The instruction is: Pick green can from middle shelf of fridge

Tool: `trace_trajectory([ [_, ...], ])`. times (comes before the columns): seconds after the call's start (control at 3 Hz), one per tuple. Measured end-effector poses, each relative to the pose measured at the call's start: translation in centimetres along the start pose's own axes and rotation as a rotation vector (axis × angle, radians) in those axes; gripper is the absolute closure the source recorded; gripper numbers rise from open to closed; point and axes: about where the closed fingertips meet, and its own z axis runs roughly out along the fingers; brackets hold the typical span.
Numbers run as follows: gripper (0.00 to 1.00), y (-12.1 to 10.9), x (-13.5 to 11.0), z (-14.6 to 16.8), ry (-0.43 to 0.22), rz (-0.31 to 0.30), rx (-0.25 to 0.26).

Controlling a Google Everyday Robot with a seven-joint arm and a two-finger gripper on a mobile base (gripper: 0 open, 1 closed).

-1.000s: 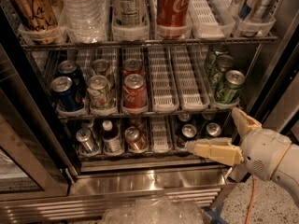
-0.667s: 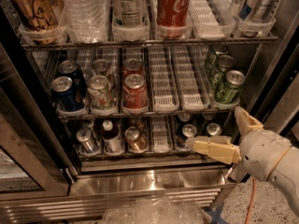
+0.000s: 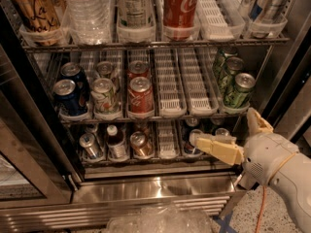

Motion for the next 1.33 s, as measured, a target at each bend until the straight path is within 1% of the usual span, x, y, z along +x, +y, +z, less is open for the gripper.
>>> trace_trajectory([
  [0.33,0.00,0.0,0.0,0.0,0.000,0.000,-0.001],
  [0.67,0.00,-1.1,-0.4,0.0,-0.019,0.025,0.073],
  [1.0,0.00,-4.7,-1.3,-1.9,-0.051,0.091,0.235],
  [1.33,0.00,-4.6,-1.6,-2.3,-0.045,0.091,0.266],
])
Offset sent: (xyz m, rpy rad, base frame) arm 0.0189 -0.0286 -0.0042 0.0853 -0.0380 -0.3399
